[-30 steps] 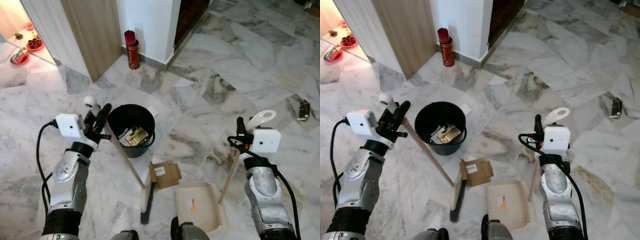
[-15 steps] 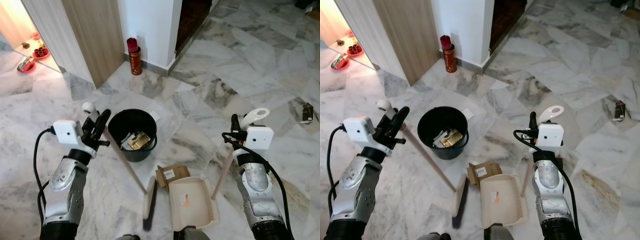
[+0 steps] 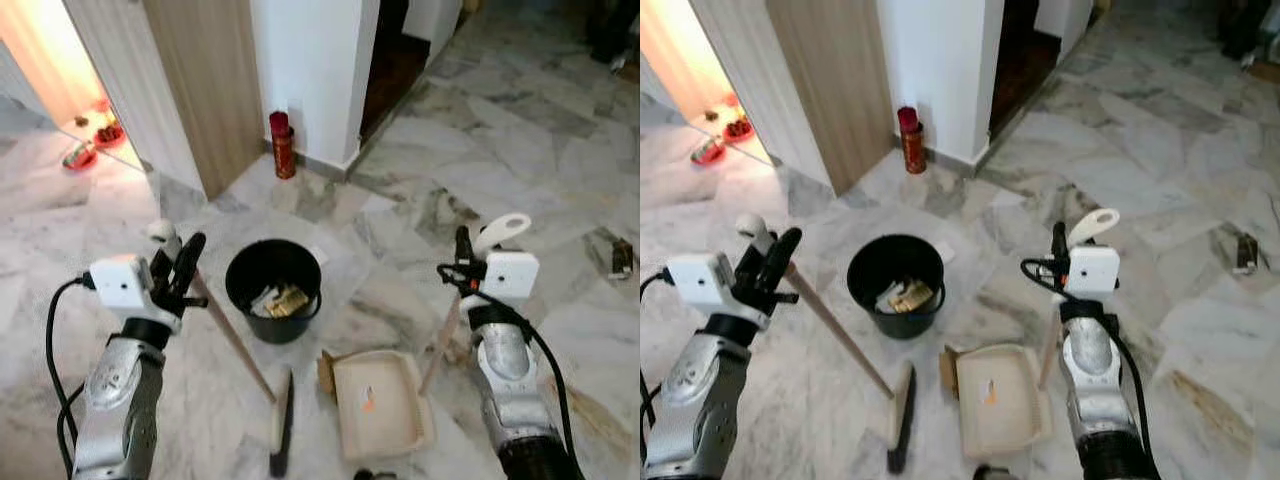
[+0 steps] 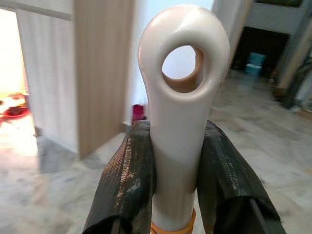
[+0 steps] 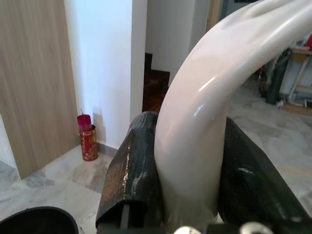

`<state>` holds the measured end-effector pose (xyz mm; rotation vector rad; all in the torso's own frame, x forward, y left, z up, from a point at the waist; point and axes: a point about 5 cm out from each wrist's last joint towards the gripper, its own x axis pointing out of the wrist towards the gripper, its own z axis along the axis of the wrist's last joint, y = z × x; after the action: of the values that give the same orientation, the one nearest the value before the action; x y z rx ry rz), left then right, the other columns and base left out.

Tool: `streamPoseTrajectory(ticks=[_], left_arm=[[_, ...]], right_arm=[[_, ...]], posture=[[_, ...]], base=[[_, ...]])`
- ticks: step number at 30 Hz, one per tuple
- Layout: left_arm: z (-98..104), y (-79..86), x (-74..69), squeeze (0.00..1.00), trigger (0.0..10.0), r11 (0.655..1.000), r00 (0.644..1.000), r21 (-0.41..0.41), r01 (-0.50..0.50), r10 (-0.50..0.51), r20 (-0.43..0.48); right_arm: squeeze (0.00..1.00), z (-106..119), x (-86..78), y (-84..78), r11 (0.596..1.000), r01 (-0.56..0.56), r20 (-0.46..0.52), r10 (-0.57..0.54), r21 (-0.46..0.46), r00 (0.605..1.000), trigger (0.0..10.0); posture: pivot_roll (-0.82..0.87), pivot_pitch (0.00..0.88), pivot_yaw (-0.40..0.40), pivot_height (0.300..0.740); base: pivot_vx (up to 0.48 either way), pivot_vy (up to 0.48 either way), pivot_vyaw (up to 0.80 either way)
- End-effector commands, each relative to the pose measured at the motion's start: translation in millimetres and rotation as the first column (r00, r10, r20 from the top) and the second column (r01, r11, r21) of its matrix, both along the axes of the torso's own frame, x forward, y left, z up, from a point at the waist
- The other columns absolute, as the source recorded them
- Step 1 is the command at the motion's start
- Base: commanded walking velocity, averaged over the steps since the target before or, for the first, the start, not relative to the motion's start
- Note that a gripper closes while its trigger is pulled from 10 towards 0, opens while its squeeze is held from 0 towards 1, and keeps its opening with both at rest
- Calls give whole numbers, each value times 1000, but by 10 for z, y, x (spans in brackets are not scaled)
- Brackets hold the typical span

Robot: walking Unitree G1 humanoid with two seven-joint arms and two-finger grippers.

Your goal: Sweep floor

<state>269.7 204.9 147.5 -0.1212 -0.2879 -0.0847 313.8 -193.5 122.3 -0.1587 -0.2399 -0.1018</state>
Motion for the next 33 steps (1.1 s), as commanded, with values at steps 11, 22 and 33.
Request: streamPoseTrajectory(ticks=[11, 22, 33], left_arm=[[47, 131, -258, 0, 10000, 984, 990, 110, -141, 140, 22], [114, 225, -287, 0, 10000, 958, 971, 160, -236, 228, 70], [87, 179, -219, 0, 10000, 959, 972, 156, -235, 228, 63]], right_arm=[[0, 160, -22, 76, 996, -71, 79, 75, -56, 994, 10000], [0, 102, -18, 216, 997, -77, 67, 76, 3, 995, 10000], [0, 86, -43, 252, 997, -70, 67, 69, 20, 995, 10000]], posture=[[134, 89, 9, 740], [156, 67, 20, 740], [138, 71, 24, 740]], base=[[0, 0, 0], [0, 0, 0], [0, 0, 0]])
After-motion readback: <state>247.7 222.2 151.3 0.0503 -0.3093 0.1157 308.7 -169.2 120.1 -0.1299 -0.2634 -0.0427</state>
